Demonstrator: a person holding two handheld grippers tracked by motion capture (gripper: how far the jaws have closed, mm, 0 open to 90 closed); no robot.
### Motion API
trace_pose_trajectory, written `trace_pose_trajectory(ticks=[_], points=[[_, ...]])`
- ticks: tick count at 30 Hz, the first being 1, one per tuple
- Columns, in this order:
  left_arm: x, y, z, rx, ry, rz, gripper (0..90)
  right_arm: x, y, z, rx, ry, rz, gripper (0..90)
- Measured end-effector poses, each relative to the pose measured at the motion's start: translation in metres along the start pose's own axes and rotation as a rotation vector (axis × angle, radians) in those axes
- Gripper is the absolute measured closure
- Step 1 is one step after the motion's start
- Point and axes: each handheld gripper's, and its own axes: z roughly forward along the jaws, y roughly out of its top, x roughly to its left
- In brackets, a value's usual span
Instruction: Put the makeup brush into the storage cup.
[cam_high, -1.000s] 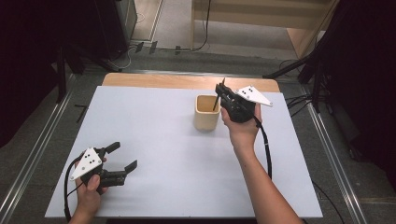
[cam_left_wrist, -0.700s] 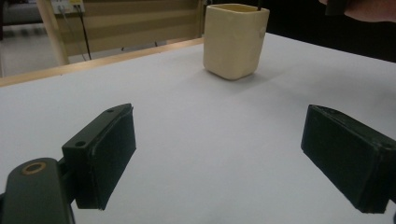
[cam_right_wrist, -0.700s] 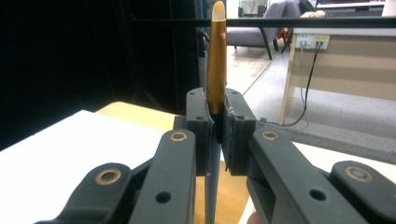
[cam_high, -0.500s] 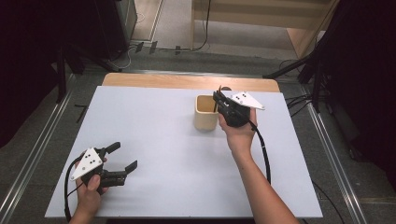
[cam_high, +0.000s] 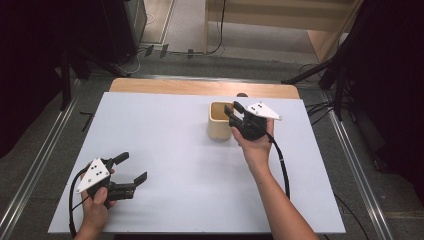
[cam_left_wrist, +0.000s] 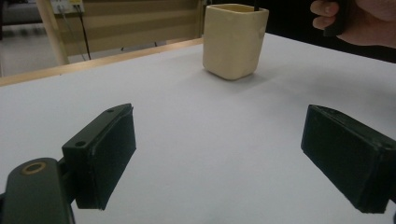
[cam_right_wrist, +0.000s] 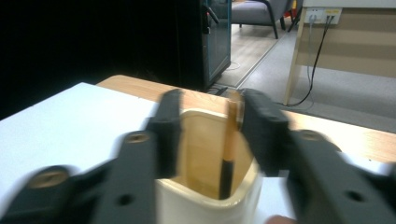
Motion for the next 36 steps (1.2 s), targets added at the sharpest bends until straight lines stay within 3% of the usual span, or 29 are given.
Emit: trace_pose_trajectory(ticks=[2, 5, 11, 22, 36], points=[[0.0, 0.0, 0.0, -0.002, 0.0, -0.002, 10.5, -0.001, 0.001, -0.005, 0.027, -0.02, 0.009, 37.1], [0.0, 0.0, -0.001, -0.004, 0.002, -0.003, 10.5, -0.004, -0.002, -0.012, 0.036, -0.004, 0.004, 17.7], [-0.001, 0.001, 0.0, -0.006, 0.001, -0.003, 10.5, -0.008, -0.008, -0.028, 0.006, 0.025, -0.021, 6.1], [-0.001, 0.001, 0.0, -0.004, 0.003, 0.003, 10.5, -0.012, -0.024, -0.05, 0.005, 0.029, -0.063, 1.8], [-0.002, 0.001, 0.0, -0.006, 0.004, 0.003, 10.5, -0.025, -0.053, -0.073, 0.026, 0.006, -0.048, 1.8]])
